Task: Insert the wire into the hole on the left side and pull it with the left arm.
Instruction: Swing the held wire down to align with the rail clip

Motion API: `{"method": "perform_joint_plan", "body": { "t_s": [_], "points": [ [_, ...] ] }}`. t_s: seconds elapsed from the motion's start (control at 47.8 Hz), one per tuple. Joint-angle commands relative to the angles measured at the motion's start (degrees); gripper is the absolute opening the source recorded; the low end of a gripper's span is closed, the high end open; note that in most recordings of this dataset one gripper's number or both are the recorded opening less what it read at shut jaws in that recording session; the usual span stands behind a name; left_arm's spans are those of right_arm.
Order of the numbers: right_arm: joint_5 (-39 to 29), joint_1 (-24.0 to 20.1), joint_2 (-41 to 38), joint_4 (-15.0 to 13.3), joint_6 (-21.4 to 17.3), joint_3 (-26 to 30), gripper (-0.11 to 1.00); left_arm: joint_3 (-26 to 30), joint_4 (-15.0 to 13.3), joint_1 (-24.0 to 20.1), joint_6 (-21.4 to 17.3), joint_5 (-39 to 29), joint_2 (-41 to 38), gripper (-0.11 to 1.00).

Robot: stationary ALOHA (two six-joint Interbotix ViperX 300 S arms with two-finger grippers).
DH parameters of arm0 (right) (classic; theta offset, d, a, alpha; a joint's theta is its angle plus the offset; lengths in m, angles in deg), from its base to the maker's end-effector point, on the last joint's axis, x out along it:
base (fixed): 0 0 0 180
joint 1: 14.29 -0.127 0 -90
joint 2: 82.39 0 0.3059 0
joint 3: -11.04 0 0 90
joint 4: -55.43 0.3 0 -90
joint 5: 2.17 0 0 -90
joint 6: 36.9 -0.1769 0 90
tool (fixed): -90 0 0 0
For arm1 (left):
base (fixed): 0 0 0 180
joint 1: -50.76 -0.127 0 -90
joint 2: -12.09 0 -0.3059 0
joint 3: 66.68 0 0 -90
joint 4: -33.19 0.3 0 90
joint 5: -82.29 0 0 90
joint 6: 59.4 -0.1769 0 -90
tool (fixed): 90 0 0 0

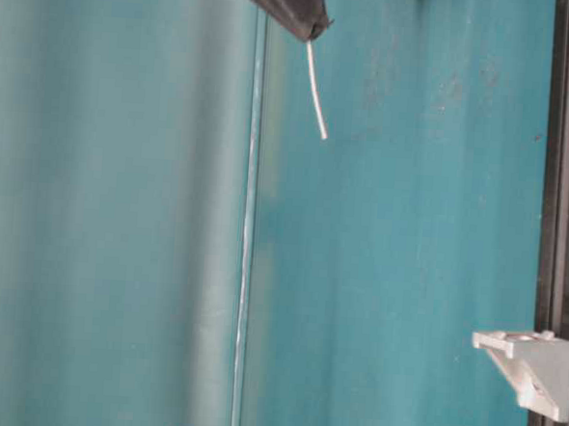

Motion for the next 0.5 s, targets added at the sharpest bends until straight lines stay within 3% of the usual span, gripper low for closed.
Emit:
{"method": "perform_joint_plan", "body": {
  "t_s": [0.0,0.293,0.482],
  "points": [
    [2.55,-1.93,1.05,1.32,0.0,-0.09,-0.02,0.18,-0.18,2.2,0.0,4.31,-0.62,0.77],
    [11.34,-7.91,-1.41,7.12,3.25,-0.88,-0.02,0.18,-0.97,5.8,2.02,11.51,-7.12,0.77],
    [17.4,-11.16,-6.5,15.21,9.58,0.09,-0.02,0.44,-1.05,7.38,3.25,18.72,-12.66,0.77]
  ]
}}
